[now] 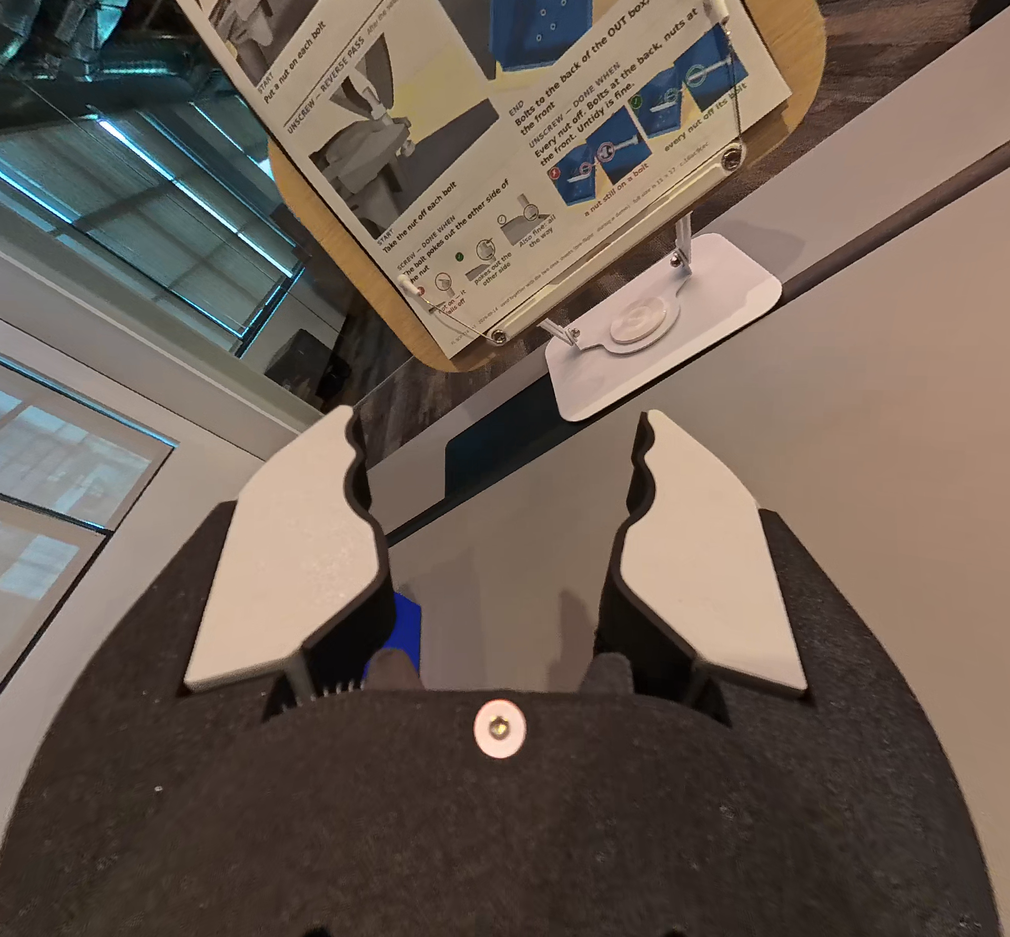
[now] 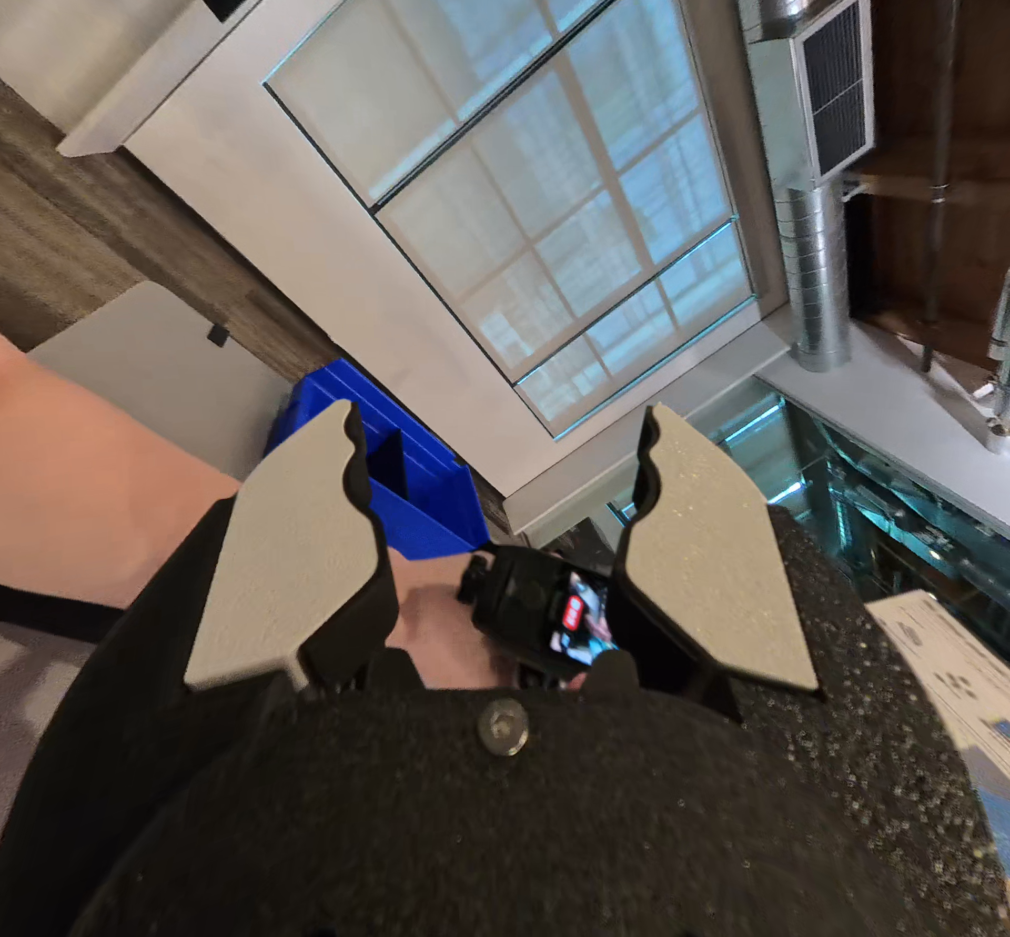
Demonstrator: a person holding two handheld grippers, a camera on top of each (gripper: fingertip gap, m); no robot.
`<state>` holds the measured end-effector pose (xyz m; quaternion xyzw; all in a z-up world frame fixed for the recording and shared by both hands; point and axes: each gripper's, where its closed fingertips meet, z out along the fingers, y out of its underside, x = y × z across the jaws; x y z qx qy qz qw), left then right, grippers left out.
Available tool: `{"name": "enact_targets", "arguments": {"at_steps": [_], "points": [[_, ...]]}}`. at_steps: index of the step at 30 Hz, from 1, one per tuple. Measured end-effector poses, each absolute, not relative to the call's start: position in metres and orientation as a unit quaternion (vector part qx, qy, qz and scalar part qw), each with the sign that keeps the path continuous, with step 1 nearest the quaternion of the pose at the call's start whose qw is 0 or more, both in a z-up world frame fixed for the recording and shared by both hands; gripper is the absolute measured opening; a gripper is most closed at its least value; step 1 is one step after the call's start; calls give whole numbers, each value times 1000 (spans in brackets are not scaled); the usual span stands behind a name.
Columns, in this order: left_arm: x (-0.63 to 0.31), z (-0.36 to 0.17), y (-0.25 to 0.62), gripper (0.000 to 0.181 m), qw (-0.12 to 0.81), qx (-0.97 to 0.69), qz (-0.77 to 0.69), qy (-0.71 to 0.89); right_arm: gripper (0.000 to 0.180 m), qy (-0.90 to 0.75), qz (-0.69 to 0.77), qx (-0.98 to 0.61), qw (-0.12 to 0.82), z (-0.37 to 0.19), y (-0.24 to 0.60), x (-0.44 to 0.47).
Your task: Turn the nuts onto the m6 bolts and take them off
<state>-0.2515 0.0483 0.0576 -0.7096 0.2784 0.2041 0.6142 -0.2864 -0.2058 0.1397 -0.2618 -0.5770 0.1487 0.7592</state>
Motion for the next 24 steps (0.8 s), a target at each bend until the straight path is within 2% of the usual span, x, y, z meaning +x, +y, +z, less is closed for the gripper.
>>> {"name": "enact_targets", "arguments": {"at_steps": [15, 24], "points": [[-234, 56, 41, 93, 614, -690, 231, 305, 94, -579, 148, -283, 750, 125, -197, -299], [-242, 58, 44, 93, 616, -701, 208, 293, 91, -559, 126, -249, 781, 156, -216, -278]]}}
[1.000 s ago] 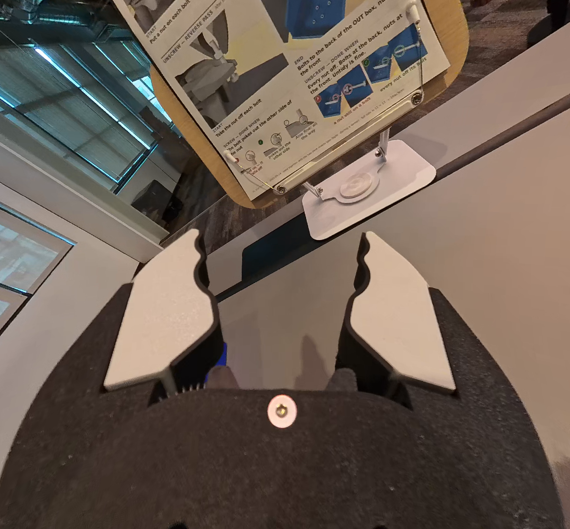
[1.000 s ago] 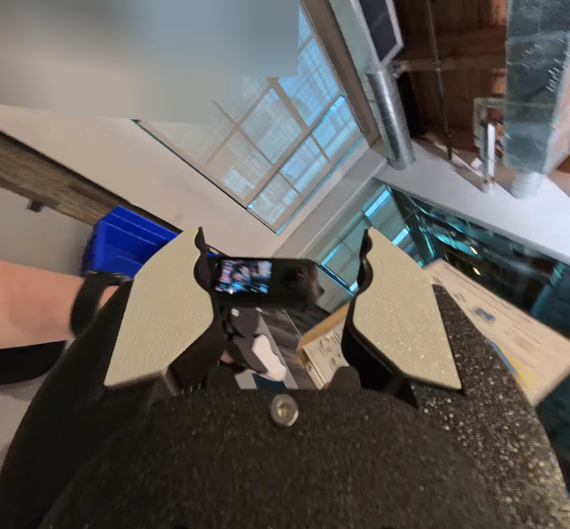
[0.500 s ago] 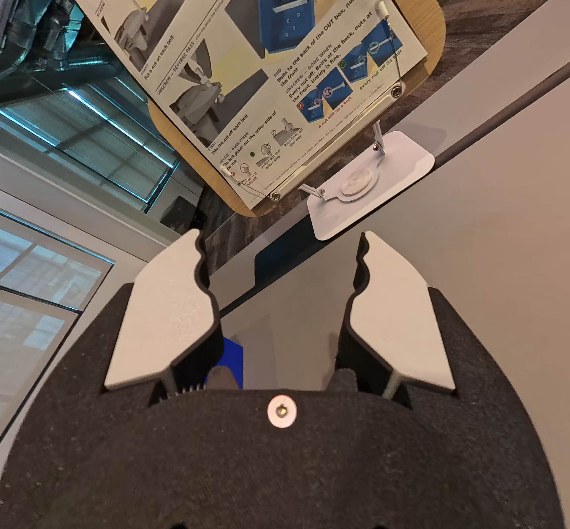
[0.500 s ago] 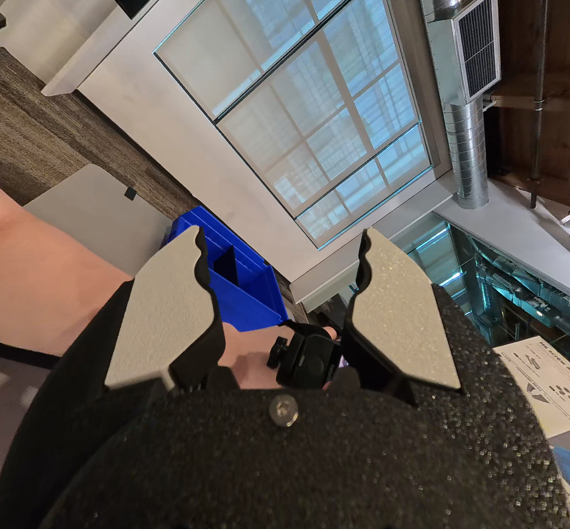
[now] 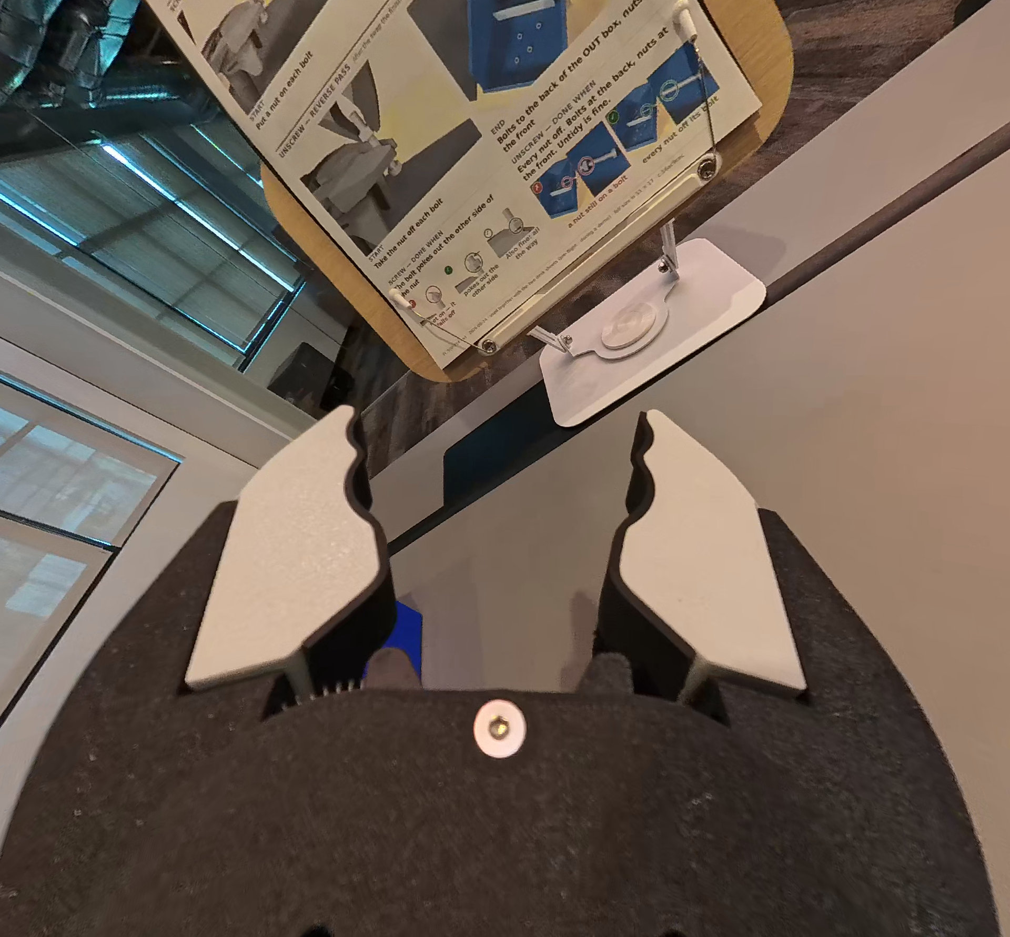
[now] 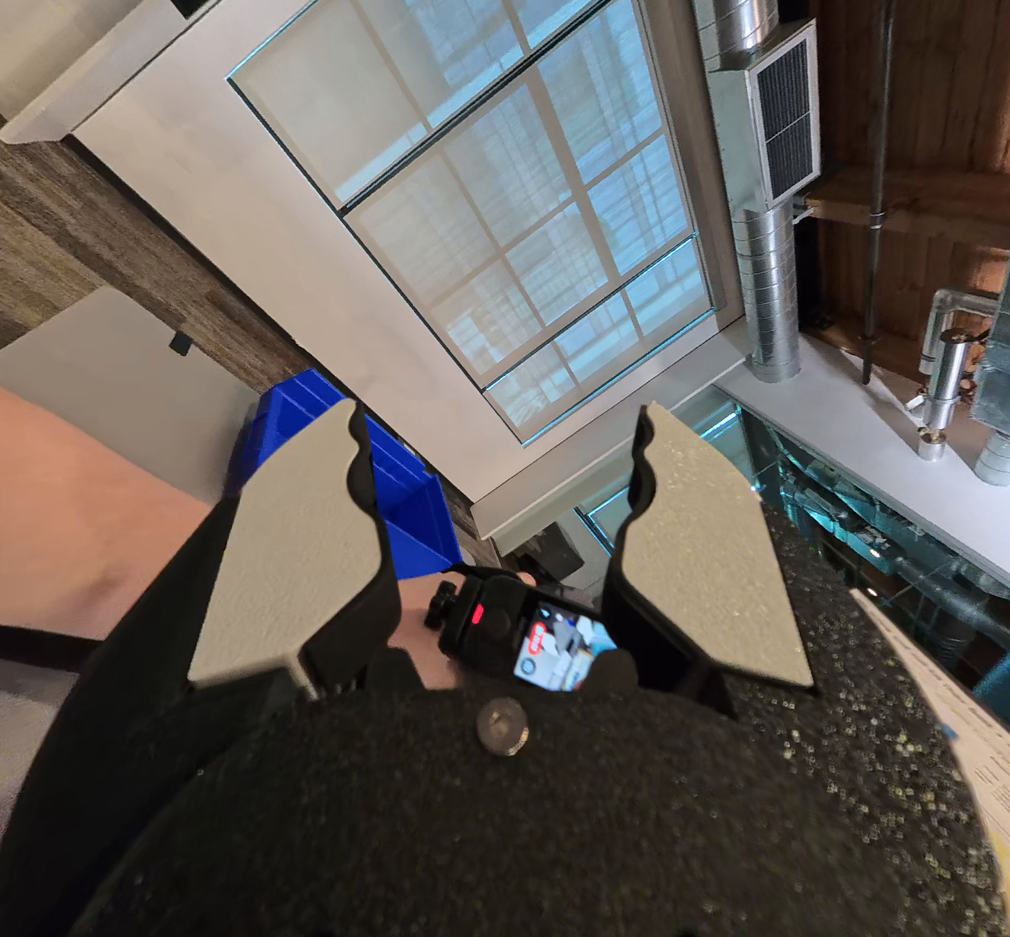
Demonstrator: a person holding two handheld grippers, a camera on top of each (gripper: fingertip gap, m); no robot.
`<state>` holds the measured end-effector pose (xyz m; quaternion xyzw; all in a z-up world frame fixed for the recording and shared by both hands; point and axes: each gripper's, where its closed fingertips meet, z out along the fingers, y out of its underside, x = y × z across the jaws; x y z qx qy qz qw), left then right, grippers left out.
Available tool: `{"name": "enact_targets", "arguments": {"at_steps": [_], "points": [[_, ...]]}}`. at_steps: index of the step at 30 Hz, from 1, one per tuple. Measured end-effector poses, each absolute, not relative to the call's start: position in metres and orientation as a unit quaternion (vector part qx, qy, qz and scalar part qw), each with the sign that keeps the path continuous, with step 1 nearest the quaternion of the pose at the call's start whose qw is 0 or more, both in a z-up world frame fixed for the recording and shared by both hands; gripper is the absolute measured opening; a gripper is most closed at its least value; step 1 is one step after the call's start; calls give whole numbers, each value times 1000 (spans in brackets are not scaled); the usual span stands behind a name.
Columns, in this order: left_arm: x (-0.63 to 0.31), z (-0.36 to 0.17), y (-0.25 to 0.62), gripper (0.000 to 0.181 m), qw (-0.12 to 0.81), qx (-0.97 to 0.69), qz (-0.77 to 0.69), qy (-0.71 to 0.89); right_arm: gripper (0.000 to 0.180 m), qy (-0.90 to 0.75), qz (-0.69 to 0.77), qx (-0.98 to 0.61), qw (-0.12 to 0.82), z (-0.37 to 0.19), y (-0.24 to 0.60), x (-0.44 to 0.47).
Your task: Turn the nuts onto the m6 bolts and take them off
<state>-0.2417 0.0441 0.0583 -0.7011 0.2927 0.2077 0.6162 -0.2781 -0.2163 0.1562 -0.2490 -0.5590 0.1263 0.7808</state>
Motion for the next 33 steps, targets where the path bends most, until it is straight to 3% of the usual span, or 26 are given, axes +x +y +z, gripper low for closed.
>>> {"name": "enact_targets", "arguments": {"at_steps": [7, 14, 20, 26, 30, 33], "points": [[-252, 73, 42, 93, 635, -701, 175, 273, 91, -494, 125, -279, 814, 187, -184, -227], [-258, 112, 25, 95, 692, -667, 115, 251, 88, -315, 176, -402, 842, 197, -80, -113], [-220, 160, -33, 98, 764, -574, 2, 294, 92, -203, -16, -686, 699, 76, 53, -33], [-144, 176, -127, 101, 794, -450, -122, 390, 91, -253, -113, -747, 604, 12, 75, -59], [-88, 149, -179, 103, 797, -383, -88, 459, 93, -304, -148, -749, 570, -9, 71, -95], [-56, 121, -206, 102, 814, -301, 19, 497, 93, -327, -134, -745, 566, -16, 62, -126]]}}
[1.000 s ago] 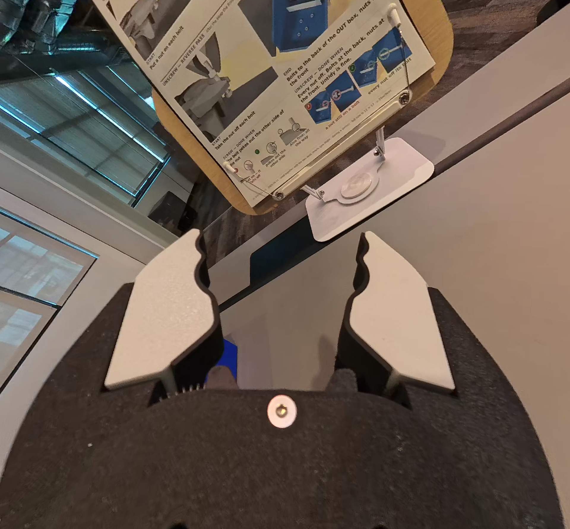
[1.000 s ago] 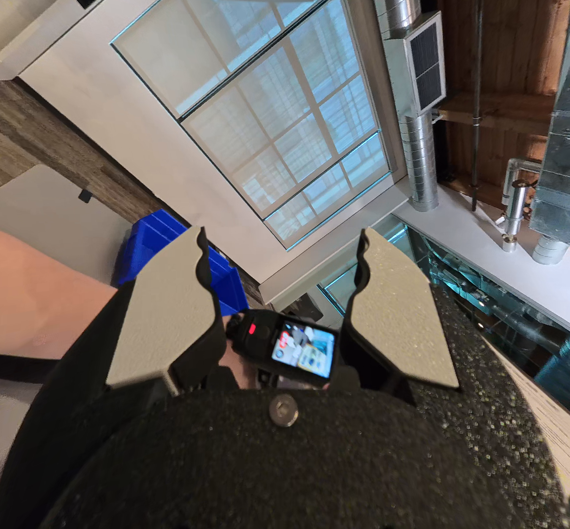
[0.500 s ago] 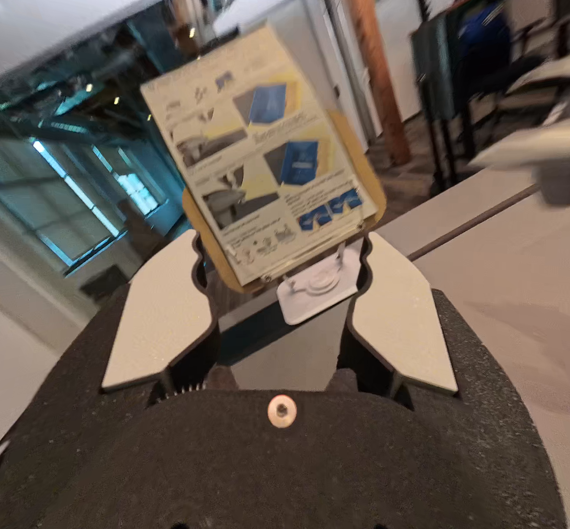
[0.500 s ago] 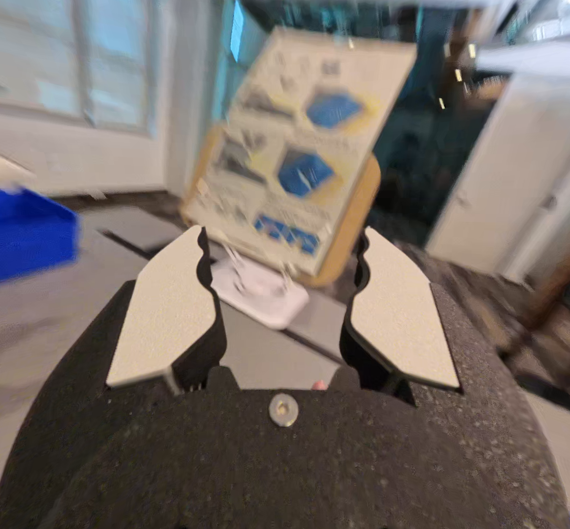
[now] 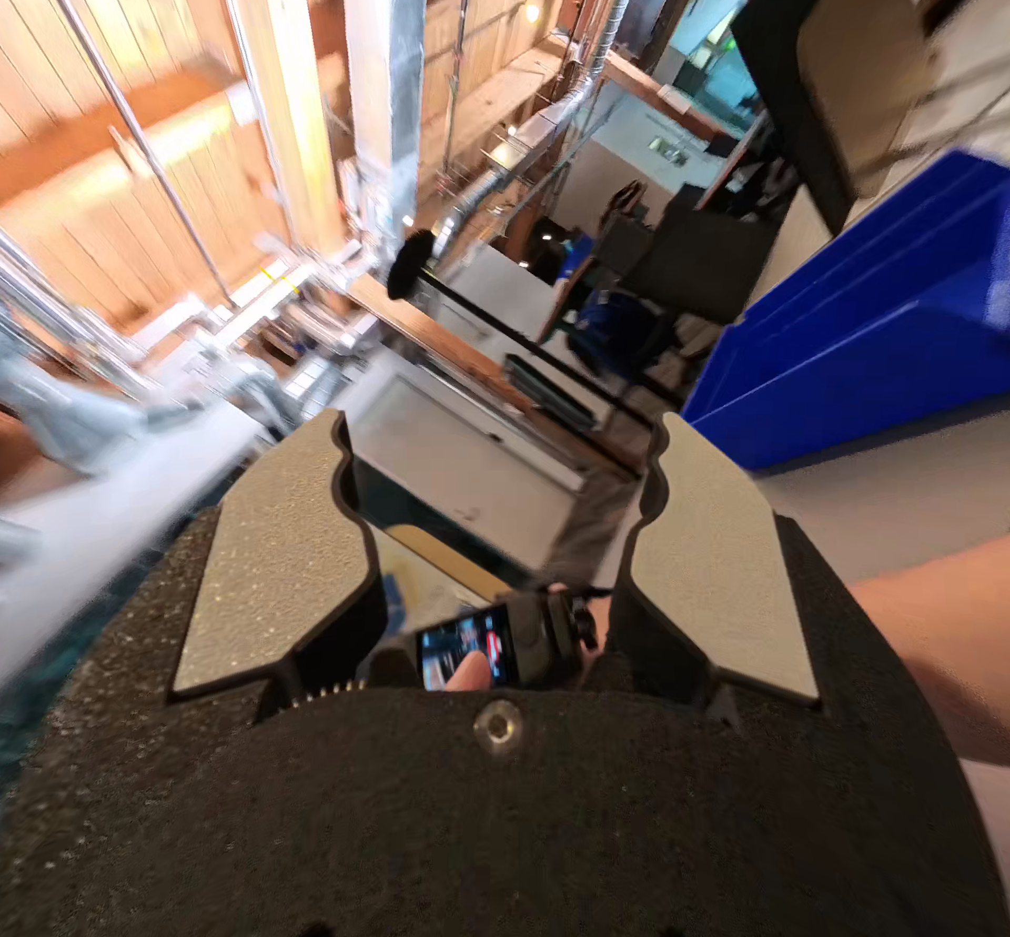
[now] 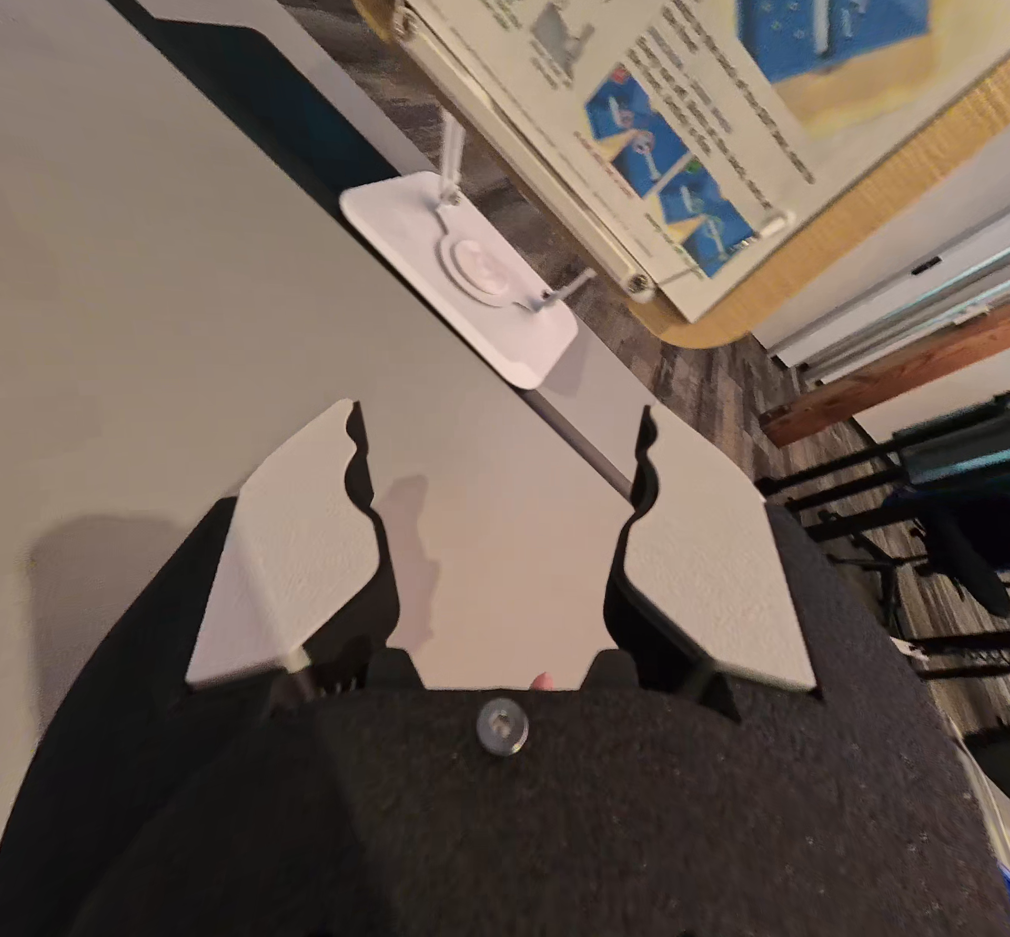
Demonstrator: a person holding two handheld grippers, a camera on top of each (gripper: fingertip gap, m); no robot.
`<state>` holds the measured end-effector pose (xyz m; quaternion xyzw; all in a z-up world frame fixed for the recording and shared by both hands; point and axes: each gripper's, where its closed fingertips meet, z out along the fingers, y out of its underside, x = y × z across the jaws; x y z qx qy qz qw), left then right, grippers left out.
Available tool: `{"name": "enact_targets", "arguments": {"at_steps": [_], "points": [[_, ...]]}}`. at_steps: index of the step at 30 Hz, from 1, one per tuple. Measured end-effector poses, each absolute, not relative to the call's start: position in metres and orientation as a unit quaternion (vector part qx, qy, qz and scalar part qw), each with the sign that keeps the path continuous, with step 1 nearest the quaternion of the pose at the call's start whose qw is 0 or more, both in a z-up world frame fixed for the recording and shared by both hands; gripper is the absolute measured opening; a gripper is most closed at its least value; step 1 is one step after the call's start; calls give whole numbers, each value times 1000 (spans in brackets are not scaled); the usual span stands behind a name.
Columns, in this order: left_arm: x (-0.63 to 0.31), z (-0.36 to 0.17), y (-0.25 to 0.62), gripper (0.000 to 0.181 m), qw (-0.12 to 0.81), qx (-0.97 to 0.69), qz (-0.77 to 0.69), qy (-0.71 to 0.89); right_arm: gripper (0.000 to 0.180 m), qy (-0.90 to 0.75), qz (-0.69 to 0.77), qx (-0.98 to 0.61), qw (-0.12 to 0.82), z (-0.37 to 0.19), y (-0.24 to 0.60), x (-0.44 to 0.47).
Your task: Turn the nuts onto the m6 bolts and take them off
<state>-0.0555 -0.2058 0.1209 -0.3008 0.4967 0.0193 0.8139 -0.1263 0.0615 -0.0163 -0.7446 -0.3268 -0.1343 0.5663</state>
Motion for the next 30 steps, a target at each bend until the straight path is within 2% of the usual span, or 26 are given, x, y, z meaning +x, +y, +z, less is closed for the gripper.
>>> {"name": "enact_targets", "arguments": {"at_steps": [3, 8, 30], "points": [[-39, 104, -226, 95, 836, -217, 91, 496, 93, -351, -122, -733, 570, -19, 50, -156], [-30, 92, -231, 97, 828, -203, 121, 508, 93, -370, -120, -712, 585, -14, 36, -183], [-43, 97, -193, 97, 816, -269, 136, 493, 93, -407, -154, -673, 599, -6, 23, -202]]}}
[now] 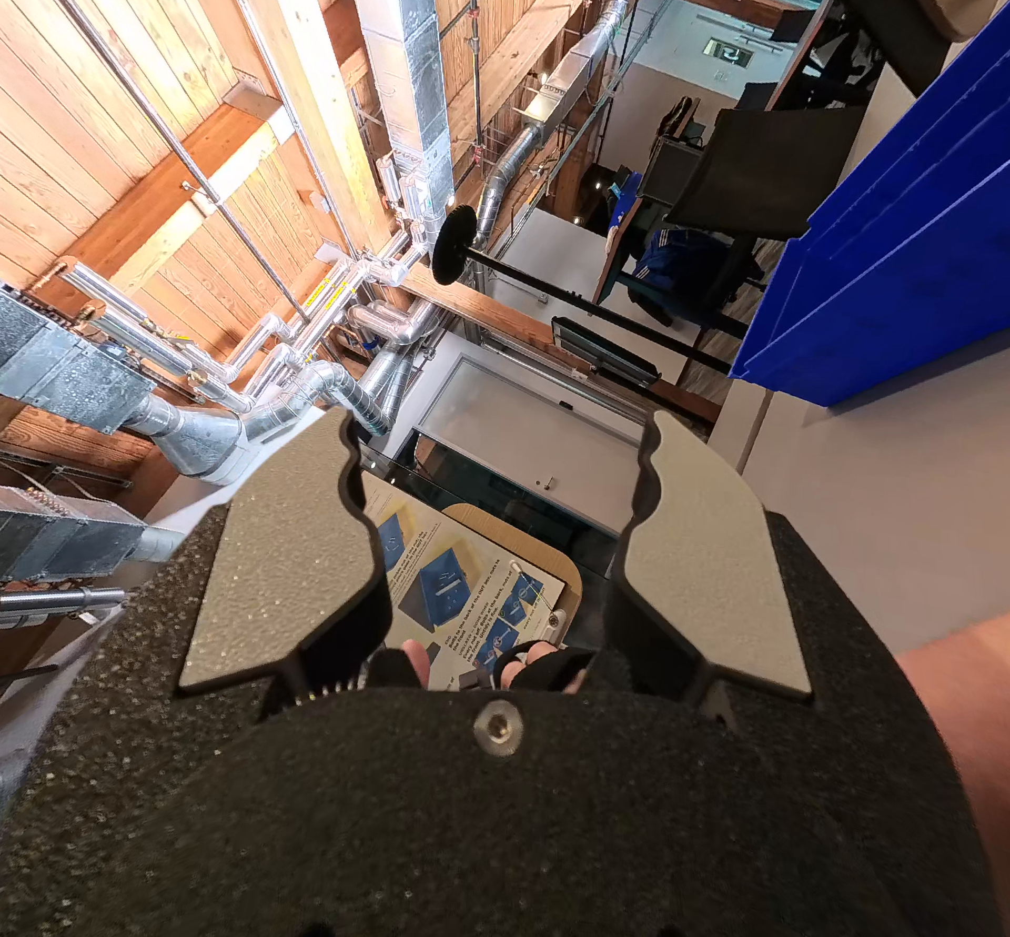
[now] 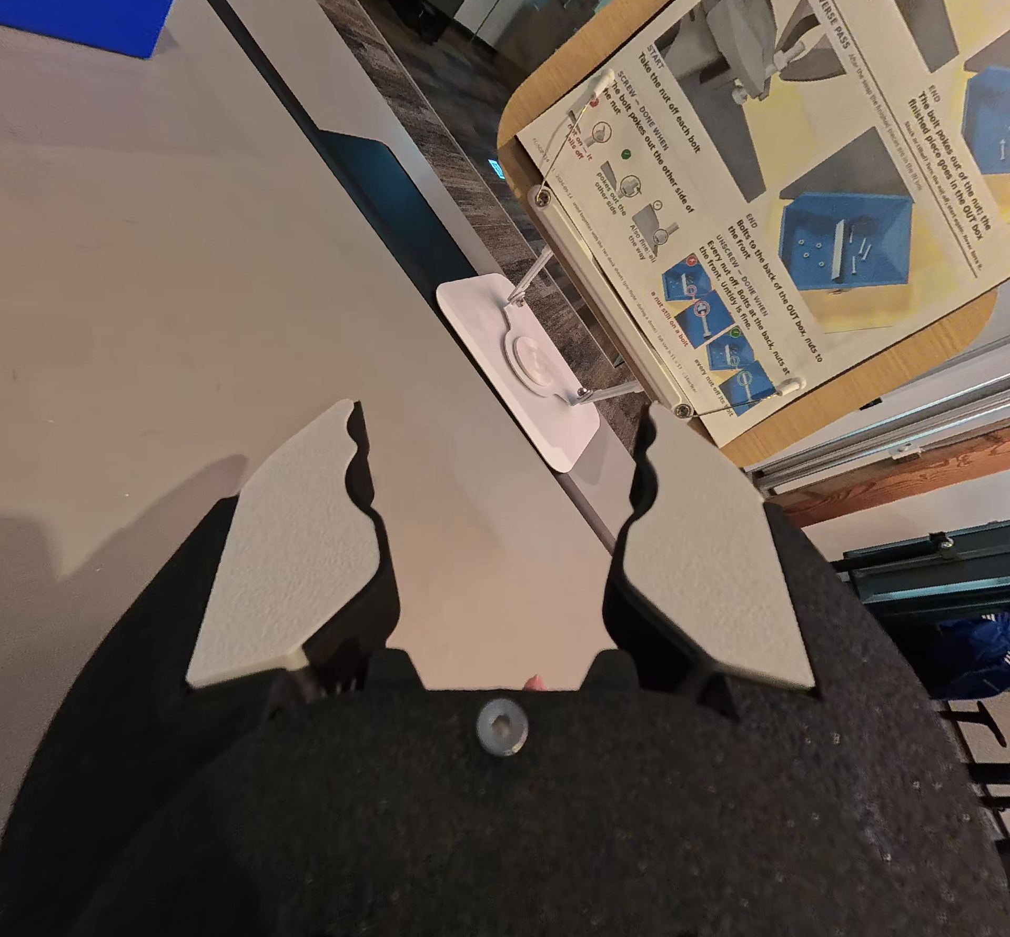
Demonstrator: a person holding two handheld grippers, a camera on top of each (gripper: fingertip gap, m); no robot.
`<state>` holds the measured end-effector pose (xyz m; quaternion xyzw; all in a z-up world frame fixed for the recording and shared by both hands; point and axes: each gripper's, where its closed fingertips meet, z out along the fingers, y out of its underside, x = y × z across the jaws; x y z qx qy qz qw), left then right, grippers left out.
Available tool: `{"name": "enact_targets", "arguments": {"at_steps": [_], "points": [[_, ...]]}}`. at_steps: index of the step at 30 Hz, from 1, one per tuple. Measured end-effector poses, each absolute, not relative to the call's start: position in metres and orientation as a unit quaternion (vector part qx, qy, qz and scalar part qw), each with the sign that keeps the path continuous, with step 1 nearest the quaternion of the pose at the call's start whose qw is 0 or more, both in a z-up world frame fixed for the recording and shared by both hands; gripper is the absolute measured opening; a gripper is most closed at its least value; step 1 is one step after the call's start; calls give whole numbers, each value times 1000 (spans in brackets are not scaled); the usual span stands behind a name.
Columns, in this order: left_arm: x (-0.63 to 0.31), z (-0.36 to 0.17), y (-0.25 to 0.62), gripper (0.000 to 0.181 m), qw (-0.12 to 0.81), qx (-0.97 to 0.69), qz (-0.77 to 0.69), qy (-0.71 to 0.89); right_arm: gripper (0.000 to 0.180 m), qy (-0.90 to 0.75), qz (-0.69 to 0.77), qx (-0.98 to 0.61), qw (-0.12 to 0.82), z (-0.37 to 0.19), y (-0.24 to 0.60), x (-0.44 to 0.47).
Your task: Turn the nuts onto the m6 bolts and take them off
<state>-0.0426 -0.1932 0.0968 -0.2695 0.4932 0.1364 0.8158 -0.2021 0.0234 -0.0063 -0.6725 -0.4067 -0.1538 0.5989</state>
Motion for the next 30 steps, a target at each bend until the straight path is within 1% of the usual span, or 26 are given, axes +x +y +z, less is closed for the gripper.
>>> {"name": "enact_targets", "arguments": {"at_steps": [12, 21, 27, 30], "points": [[-42, 103, -212, 96, 821, -253, 133, 495, 93, -412, -157, -672, 595, -9, 25, -200], [-47, 103, -198, 96, 814, -272, 143, 493, 93, -415, -157, -669, 596, -7, 24, -202], [-45, 103, -207, 95, 815, -270, 124, 498, 93, -414, -156, -672, 594, -9, 25, -201], [-52, 113, -207, 94, 818, -285, 102, 489, 93, -411, -152, -677, 591, -12, 29, -197]]}}
